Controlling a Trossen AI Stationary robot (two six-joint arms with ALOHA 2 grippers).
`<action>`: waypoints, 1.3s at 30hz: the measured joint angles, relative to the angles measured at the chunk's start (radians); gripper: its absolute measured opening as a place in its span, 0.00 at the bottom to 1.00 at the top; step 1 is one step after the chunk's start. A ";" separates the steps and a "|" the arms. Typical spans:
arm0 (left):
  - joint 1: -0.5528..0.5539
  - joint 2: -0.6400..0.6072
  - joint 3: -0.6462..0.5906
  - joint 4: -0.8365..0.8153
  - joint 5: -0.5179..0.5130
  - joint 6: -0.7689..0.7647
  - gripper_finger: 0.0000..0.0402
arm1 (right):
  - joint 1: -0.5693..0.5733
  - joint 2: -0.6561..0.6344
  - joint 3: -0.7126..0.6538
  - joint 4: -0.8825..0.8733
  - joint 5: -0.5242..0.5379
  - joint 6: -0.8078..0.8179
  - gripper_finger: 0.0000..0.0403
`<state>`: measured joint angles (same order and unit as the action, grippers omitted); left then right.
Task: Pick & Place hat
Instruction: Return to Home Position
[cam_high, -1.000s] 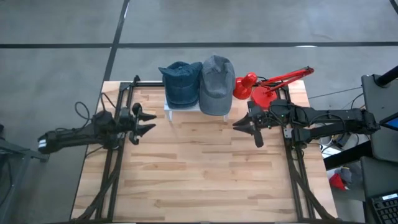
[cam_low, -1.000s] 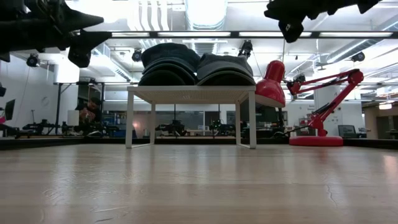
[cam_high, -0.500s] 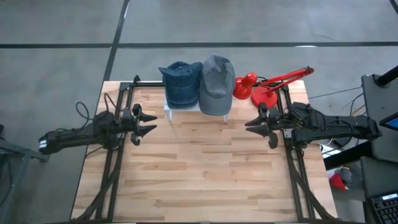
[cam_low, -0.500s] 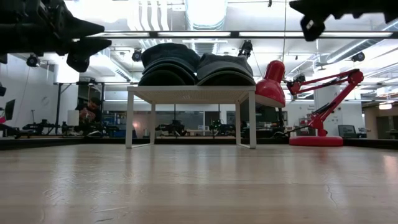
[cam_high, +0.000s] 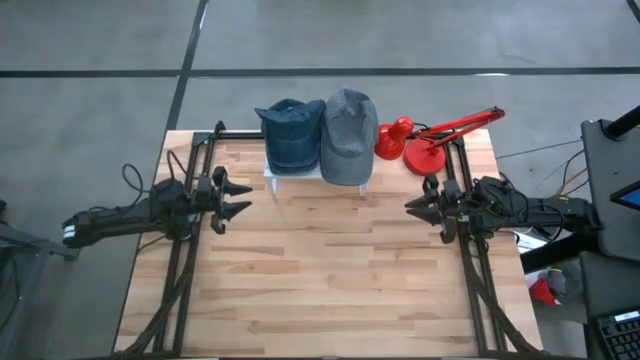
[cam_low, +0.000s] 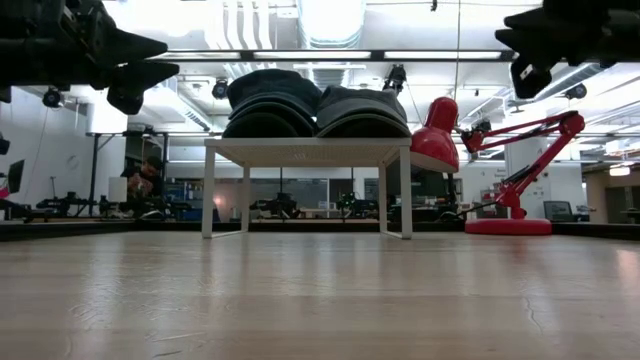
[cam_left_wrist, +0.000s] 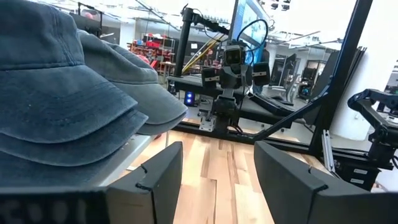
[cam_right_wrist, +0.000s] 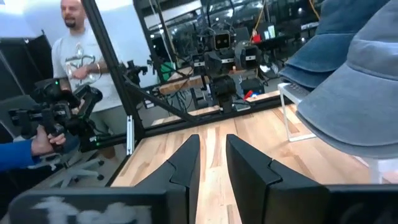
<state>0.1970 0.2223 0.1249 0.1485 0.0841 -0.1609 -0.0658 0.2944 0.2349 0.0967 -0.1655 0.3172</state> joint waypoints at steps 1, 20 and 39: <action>0.000 -0.002 0.000 0.000 0.000 0.002 0.50 | 0.000 -0.020 -0.011 0.000 0.009 0.003 0.18; 0.000 -0.119 -0.002 -0.112 0.000 0.060 0.50 | -0.001 -0.295 -0.168 0.007 0.064 0.023 0.19; 0.001 -0.195 -0.096 -0.157 -0.015 0.052 0.50 | 0.000 -0.292 -0.209 0.004 0.064 -0.037 0.19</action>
<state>0.1975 0.0269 0.0284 -0.0090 0.0689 -0.1093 -0.0658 0.0021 0.0257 0.1004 -0.1013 0.2806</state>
